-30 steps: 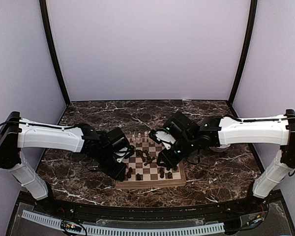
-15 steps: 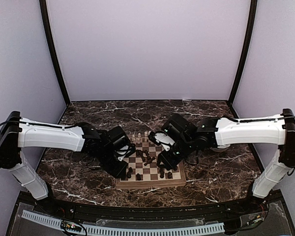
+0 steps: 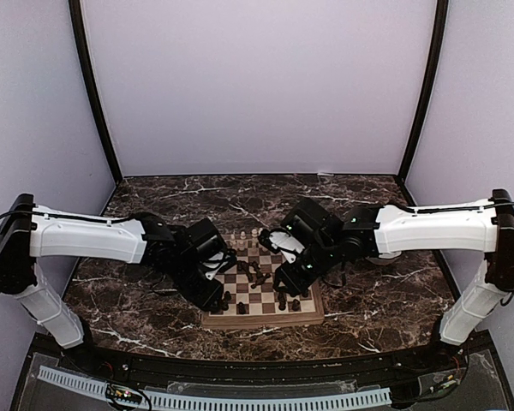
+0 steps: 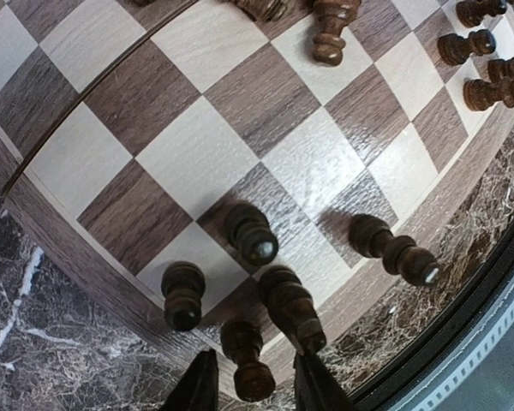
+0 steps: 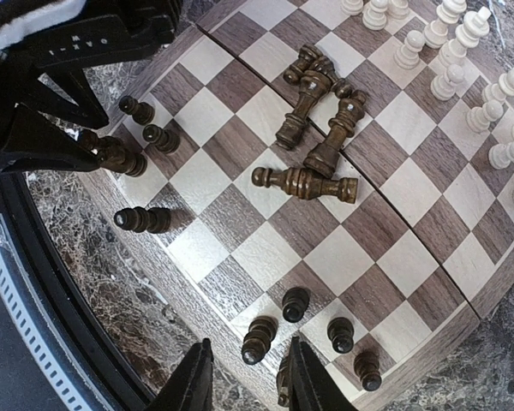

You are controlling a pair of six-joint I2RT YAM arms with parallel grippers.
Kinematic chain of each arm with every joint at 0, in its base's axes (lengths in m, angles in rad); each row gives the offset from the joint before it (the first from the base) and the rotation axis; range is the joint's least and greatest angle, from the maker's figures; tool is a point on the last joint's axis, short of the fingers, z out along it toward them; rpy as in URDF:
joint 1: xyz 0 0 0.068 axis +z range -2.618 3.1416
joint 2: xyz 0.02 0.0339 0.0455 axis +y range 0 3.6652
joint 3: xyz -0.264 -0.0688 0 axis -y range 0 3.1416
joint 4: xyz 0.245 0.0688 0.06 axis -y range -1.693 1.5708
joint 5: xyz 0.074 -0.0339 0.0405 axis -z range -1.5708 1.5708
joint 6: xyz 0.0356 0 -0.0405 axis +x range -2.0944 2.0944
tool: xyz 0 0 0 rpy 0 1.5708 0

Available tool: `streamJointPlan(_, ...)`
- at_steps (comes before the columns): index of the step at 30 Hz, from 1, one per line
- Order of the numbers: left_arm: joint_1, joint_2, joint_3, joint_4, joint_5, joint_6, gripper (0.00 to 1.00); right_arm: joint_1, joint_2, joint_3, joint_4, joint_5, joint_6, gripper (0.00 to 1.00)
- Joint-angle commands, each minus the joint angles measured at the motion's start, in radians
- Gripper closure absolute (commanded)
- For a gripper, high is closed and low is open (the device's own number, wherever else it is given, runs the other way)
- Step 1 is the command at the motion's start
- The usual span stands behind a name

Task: Set up the chess pieces on the board
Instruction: Adjust the rook at h8.

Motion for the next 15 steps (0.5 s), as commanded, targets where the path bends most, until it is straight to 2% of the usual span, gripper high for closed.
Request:
streamJointPlan(1, 0.004, -0.1, 0.014, -0.019, 0.004, 0.021, 0.65, -0.009, 0.011, 0.024, 0.016, 0.002, -0.013, 0.69)
streamJointPlan(6, 0.004, -0.143, 0.016, 0.038, 0.018, 0.035, 0.62, -0.01, 0.014, 0.028, 0.014, -0.004, -0.018, 0.68)
streamJointPlan(15, 0.004, -0.057, 0.056, 0.047, 0.083, 0.053, 0.58, -0.01, 0.004, 0.018, 0.015, -0.013, -0.012, 0.68)
